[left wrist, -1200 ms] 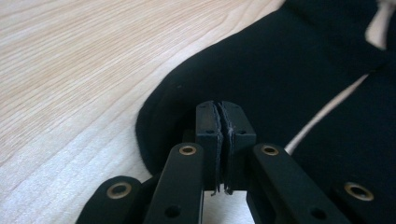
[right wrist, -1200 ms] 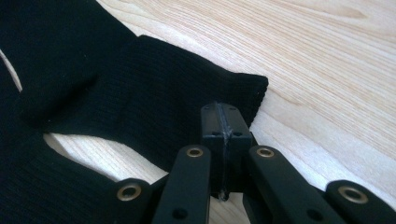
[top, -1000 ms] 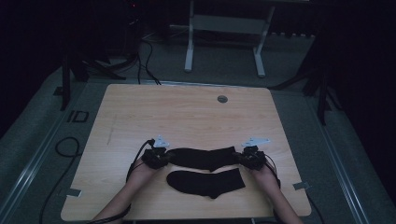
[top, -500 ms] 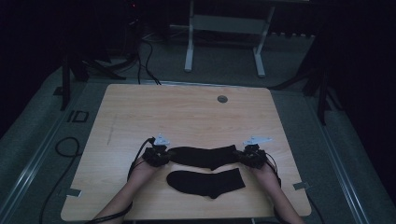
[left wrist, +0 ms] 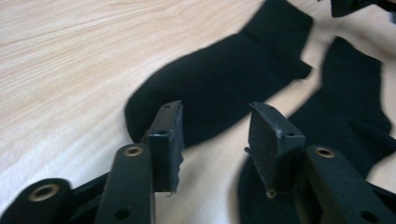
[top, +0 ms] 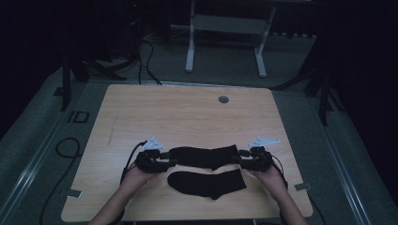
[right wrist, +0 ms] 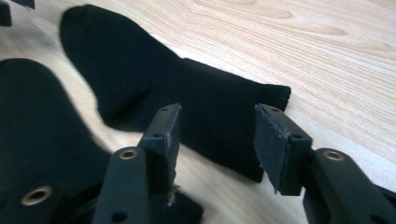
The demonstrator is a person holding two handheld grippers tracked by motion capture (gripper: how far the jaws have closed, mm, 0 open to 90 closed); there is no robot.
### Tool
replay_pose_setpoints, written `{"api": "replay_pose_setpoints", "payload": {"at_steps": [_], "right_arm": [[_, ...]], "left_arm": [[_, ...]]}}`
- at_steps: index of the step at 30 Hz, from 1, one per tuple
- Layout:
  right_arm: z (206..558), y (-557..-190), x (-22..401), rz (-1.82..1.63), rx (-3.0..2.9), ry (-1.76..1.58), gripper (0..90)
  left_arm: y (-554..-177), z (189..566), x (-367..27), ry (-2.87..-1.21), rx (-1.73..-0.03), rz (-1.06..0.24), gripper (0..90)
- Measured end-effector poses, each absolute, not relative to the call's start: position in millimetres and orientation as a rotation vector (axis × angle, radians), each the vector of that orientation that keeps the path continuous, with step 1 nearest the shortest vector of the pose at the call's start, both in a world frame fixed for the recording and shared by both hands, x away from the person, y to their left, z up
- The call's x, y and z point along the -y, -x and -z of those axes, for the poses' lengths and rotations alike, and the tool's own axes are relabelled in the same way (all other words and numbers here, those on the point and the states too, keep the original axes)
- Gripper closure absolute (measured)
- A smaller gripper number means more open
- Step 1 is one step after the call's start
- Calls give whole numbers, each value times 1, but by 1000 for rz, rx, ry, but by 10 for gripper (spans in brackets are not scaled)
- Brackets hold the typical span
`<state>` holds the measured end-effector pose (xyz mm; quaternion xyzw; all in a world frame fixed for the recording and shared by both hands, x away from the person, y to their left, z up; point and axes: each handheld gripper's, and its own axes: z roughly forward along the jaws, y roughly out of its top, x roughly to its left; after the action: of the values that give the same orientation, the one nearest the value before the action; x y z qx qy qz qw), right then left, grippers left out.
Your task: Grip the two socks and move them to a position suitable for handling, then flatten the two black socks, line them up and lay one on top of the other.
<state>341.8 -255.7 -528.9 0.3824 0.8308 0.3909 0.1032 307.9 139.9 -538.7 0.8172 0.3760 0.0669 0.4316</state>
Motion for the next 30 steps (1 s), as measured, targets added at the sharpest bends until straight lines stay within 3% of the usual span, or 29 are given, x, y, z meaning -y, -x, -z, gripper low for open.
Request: {"api": "replay_pose_setpoints", "payload": {"at_steps": [9, 19, 26, 30], "right_arm": [[535, -307, 271, -1152, -2467, -1178, 438], [546, -288, 270, -1129, -2428, -1196, 477], [553, -288, 265, -1050, -2480, -1183, 550], [555, -286, 260, -982, -2498, -1155, 695]], "left_arm": [[-276, 549, -146, -2064, -972, -107, 490], [-270, 564, -138, -2091, -998, -86, 512], [-267, 568, -133, -2108, -981, -134, 635], [-267, 568, -135, -2113, -992, -132, 753]]}}
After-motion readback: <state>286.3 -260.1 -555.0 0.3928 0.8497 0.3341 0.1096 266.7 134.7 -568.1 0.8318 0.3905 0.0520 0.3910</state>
